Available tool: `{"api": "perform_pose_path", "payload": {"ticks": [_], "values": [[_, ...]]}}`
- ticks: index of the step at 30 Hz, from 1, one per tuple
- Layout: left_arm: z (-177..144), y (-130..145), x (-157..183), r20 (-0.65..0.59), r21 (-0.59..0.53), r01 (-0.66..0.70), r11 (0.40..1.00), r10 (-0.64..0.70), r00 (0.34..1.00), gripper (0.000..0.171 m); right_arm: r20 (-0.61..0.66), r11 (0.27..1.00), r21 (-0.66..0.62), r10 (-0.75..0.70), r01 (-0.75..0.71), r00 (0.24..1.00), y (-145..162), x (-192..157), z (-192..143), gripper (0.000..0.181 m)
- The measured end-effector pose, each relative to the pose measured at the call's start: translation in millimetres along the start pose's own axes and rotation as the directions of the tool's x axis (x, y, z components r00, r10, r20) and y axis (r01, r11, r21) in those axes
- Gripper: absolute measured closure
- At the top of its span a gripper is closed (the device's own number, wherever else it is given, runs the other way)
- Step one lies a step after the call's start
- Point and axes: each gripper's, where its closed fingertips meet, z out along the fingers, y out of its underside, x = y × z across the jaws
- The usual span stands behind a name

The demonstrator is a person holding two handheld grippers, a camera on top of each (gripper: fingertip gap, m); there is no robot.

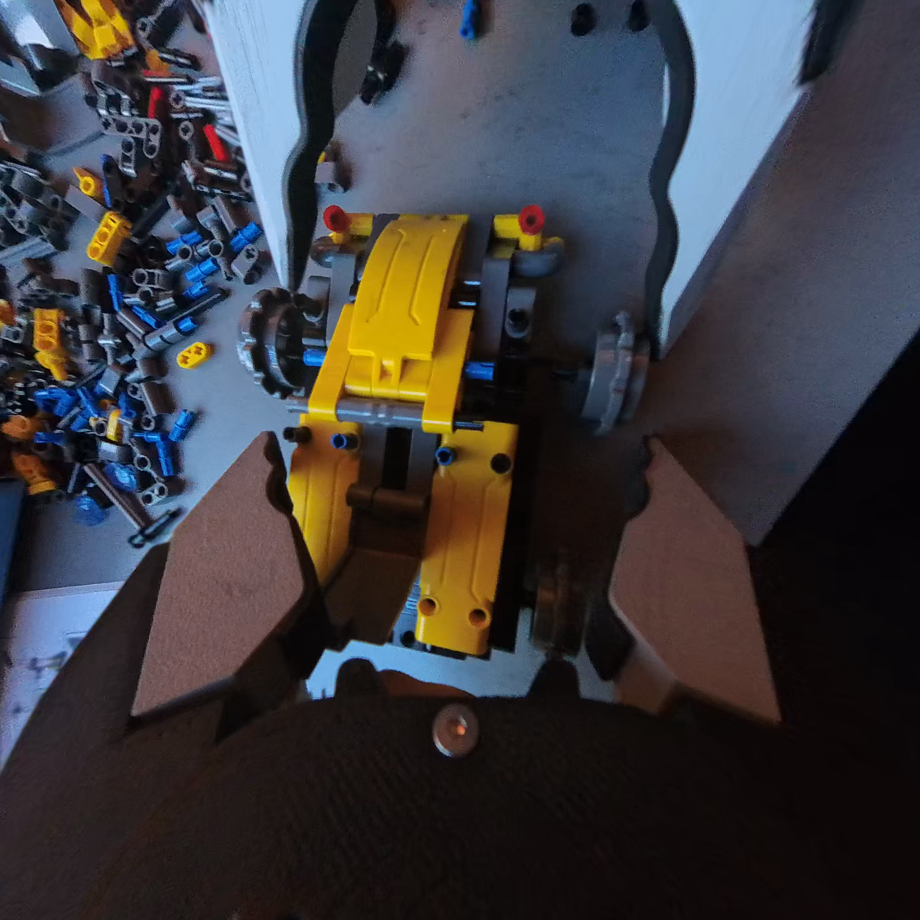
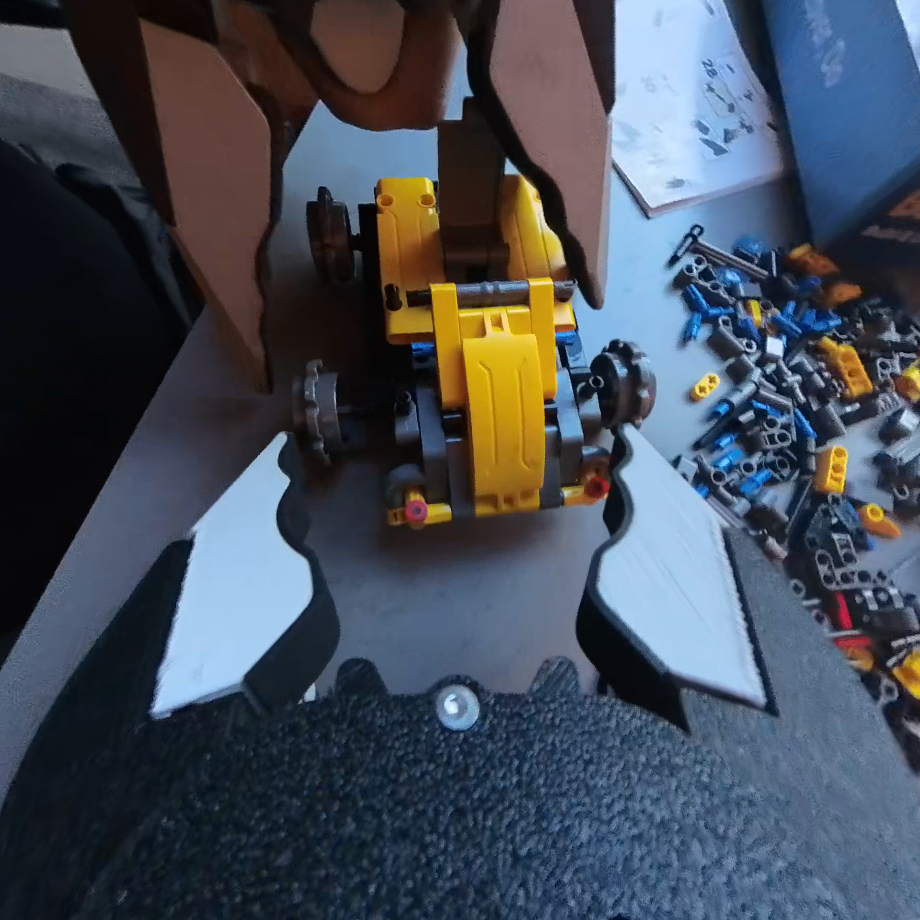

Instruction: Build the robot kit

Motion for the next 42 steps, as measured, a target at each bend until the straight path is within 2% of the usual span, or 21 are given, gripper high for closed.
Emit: {"api": "perform_pose_path", "payload": {"ticks": [3,9,11,14,26,42], "values": [[0,-7,-2,0.014,0.048,-0.022,0.999,0.021,1.0,0.052,0.06,1.0,-0.006,0.013,-0.012,0.998,2,-3,2,0.06],[-3,-10,6,-0.054,0.053,0.021,0.998,-0.018,0.998,0.042,0.061,1.0,-0.012,-0.006,0.006,0.998,4,-4,5,0.058],[0,-8,2,-0.033,0.055,0.009,0.998,-0.007,0.999,0.043,0.059,1.0,-0.011,-0.007,0.008,0.998,3,-6,6,0.058],[6,-6,-4,0.001,0.015,0.003,1.0,-0.003,1.0,0.033,0.05,1.0,0.003,0.014,-0.015,0.999,-1,-4,9,0.058],[4,-5,-2,-0.023,0.038,-0.04,0.998,0.041,0.999,0.042,0.043,1.0,-0.002,-0.015,0.015,0.999,0,-4,11,0.06],[3,-4,-2,-0.036,0.013,-0.045,0.999,0.045,0.998,0.048,0.105,1.0,-0.01,0.009,-0.008,0.994,1,-5,15,0.063]]}}
